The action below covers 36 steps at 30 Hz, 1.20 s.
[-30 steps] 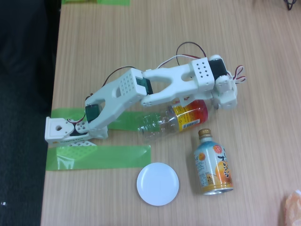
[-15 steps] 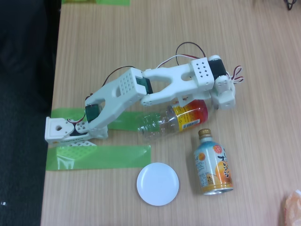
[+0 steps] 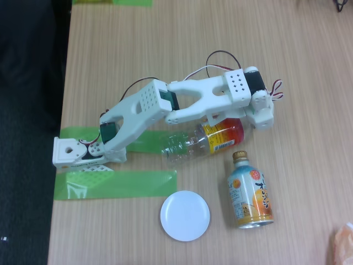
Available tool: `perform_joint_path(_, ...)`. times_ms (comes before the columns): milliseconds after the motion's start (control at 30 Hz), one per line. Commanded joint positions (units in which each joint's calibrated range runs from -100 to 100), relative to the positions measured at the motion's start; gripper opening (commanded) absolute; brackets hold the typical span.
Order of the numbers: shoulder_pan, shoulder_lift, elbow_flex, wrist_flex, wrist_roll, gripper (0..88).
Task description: Pick up the plastic bottle and stand it up on the white place
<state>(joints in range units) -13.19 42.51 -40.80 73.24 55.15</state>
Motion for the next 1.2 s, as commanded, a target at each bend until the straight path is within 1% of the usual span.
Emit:
perform_joint_path(0,0.3,-3.32,0.02,-0.45,-0.13,32.1)
perform_joint_path(100,0.3,-3.32,0.02,-0.45,-0.13,30.4)
perform_joint_path(267,0.3,-3.32,0.02,-0.45,-0.13,19.4)
perform_joint_path(367,0.3,-3.32,0.02,-0.45,-0.13,16.2)
perform_joint_path(933,0.15,-4.08,-1.07,-0.45,0.19,15.1)
perform_joint_path(1167,-0.22,-4.08,-7.5,-0.02,-0.13,15.1)
